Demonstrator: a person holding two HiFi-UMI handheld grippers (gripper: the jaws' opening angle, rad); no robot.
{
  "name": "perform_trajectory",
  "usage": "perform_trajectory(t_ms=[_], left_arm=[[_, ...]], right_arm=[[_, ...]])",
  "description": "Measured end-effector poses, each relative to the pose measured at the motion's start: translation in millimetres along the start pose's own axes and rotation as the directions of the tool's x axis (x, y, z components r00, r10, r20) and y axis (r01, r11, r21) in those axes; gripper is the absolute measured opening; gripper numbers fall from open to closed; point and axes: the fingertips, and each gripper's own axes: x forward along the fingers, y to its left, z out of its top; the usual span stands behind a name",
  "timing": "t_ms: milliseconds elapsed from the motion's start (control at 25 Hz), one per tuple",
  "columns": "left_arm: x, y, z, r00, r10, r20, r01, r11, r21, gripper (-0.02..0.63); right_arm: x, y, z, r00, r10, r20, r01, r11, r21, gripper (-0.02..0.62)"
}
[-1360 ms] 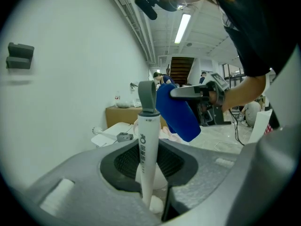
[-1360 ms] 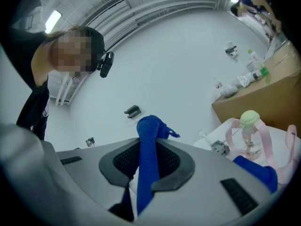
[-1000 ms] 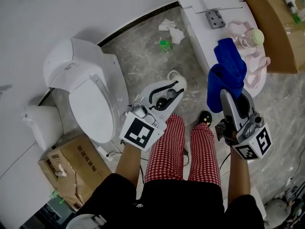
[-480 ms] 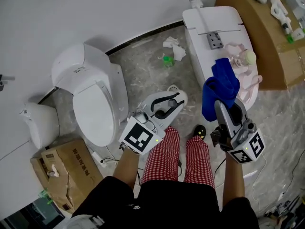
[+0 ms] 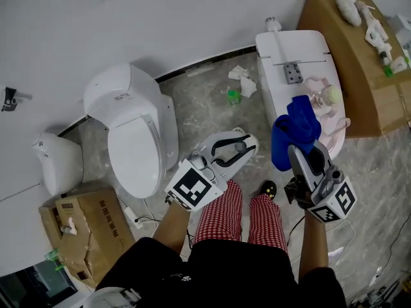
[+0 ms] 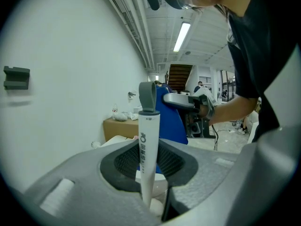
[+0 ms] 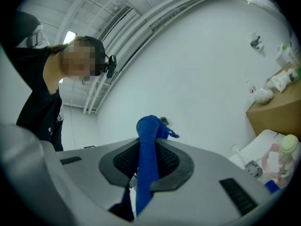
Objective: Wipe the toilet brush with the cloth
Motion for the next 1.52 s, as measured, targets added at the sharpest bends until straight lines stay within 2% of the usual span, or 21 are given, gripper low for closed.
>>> perform_trajectory(t_ms=[400,680,1040,1320,1520], left_arm=[[-3,-13,43,0.999,-0.031,0.031,0.031,0.999,0.021,0.091],[-9,-14,72,0.998,-0.037,0.057,0.037,0.999,0.008,0.091],[-20,-23,107,0.997,-0.037,0.073,0.034,0.999,0.042,0.091],[-31,-41,129,0.994,-0.076,0.074,0.07,0.994,0.079,0.091],[-35,-53,147,0.993,-0.087,0.085,0.079,0.992,0.099,0.091]], right_arm=[[-5,17,41,0.994,0.091,0.064,-0.092,0.996,0.013,0.064],[4,37,60,0.98,0.199,0.034,-0.197,0.98,-0.04,0.064],[4,69,99,0.932,0.353,0.084,-0.348,0.935,-0.065,0.064],[-2,91,114,0.878,0.474,0.063,-0.467,0.878,-0.103,0.063],[-1,103,123,0.848,0.528,0.045,-0.521,0.846,-0.111,0.063]])
